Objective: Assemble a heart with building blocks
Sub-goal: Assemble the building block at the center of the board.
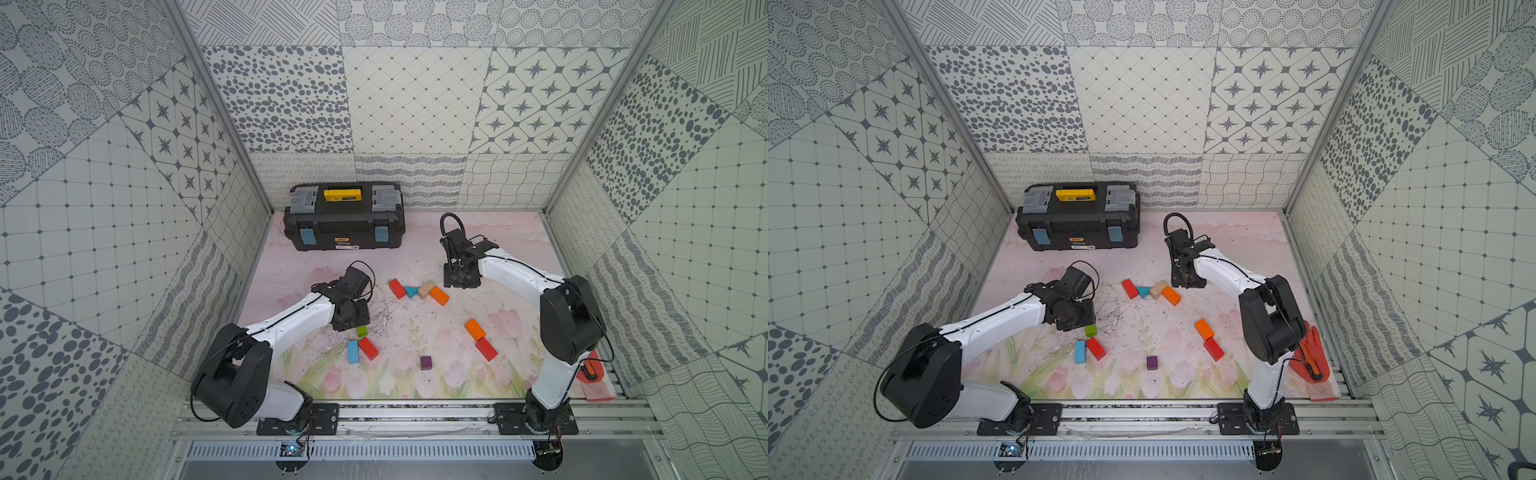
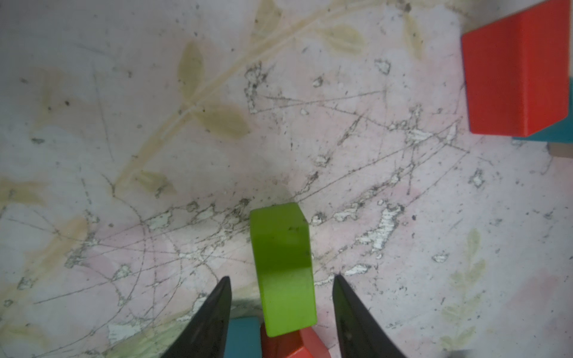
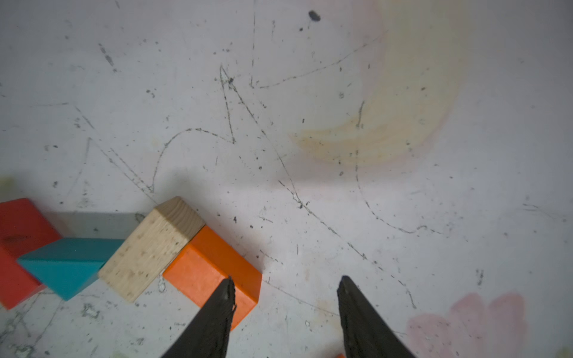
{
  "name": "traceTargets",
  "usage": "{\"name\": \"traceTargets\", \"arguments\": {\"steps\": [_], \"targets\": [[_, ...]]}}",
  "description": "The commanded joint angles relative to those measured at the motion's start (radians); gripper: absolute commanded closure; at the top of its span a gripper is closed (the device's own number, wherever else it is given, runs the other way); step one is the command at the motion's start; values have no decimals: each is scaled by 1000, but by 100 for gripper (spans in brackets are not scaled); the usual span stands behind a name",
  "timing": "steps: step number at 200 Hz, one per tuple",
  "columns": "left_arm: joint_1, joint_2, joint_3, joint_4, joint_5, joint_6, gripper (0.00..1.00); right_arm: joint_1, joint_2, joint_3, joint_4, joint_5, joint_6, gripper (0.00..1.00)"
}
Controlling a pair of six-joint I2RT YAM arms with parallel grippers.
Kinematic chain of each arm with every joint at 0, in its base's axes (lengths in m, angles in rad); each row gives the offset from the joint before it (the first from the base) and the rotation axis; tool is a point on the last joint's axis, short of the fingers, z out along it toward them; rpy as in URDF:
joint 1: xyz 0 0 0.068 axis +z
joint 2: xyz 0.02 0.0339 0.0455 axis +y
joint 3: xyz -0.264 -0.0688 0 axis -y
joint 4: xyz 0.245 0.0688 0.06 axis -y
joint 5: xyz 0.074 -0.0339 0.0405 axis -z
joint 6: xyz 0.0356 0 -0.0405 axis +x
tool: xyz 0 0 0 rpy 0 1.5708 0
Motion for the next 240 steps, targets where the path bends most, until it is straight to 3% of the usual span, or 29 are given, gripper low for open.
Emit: {"name": "traceTargets", "arguments": {"steps": [1, 26, 77, 100, 118, 145, 173, 185, 214, 240], "targets": [[4, 91, 66, -33, -14, 73, 47, 12, -89, -44, -20, 22, 22, 43], [4, 140, 90, -58, -5, 80, 54, 20, -135, -95, -9, 7, 41, 43], [-1, 217, 145, -94, 6, 122, 86, 20, -199, -143, 14, -7, 61, 47], [-9, 236, 231, -135, -11, 187, 95, 22, -218, -157, 26, -4, 67, 47], [-14, 272, 294, -147, -13, 259, 91, 20, -214, -187, 65, -13, 76, 47], [-26, 351, 359, -214, -16, 290, 65, 23, -197, -224, 95, -45, 92, 48], [-80, 345, 361, -245, -29, 319, 49, 24, -220, -260, 121, -46, 90, 45], [-83, 341, 357, -264, -35, 318, 49, 25, -220, -263, 115, -47, 85, 45], [-82, 351, 320, -264, -32, 317, 62, 25, -235, -278, 118, -45, 80, 45], [-84, 395, 341, -282, -56, 320, 89, 23, -245, -285, 118, -46, 82, 47]]}}
